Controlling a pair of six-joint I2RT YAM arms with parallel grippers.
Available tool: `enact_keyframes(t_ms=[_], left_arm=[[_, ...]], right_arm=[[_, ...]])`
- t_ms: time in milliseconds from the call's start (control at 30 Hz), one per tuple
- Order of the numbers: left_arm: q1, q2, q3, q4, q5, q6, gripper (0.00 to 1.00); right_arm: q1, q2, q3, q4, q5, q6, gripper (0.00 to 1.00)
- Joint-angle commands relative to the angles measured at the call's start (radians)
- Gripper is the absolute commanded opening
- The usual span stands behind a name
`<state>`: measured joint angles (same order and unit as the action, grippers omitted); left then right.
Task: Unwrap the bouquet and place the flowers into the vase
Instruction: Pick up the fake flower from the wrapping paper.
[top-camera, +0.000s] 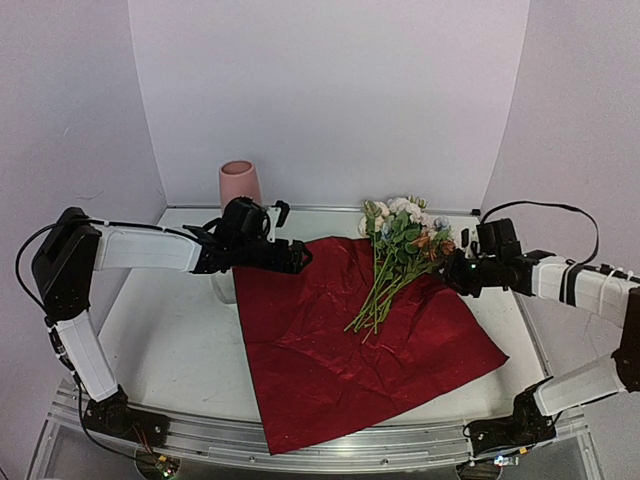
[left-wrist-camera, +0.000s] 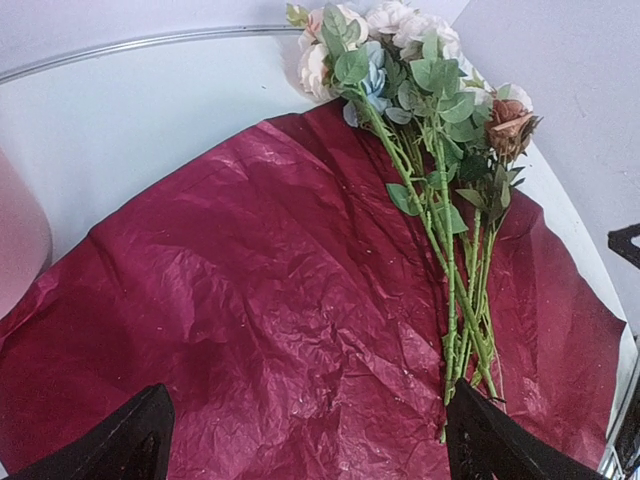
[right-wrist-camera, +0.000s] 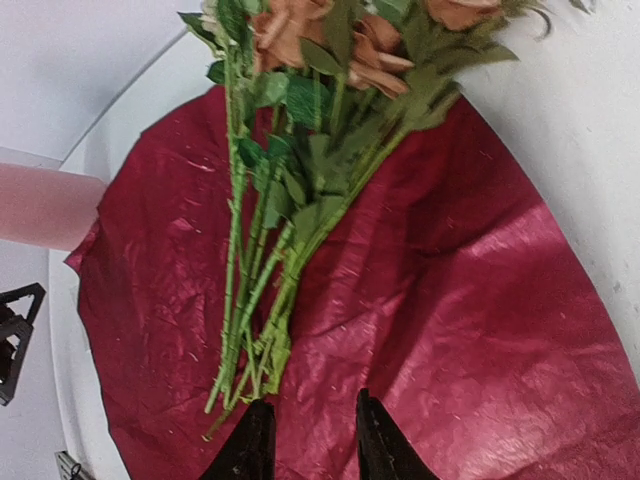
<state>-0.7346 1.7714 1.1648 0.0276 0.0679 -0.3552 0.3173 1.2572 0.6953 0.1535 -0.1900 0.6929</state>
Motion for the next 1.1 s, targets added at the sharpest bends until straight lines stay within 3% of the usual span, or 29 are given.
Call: enact_keyframes(t_ms=[0,367,533,1067], left_arm=[[0.000,-0.078,-0.008,0.062,0.027,0.037,0.96],[0.000,-0.192,-0.099,0.142,0.005,0.052,0.96],[0.000,-0.251,-0.133,0.141,-0.017,0.083,0.97],[0.000,-0.336,-0.194,0.141,-0.092,0.140,0.97]], right_arm=[[0.062,0.093,0.144,0.076,0.021,0.001,0.32],[0.205,0.447,0.426,0.061,0.249,0.127,0.32],[0.212,0.581,0.513,0.053,0.259,0.150,0.31],[0.214,0.742,0.612,0.005,0.298,0.188,0.26]])
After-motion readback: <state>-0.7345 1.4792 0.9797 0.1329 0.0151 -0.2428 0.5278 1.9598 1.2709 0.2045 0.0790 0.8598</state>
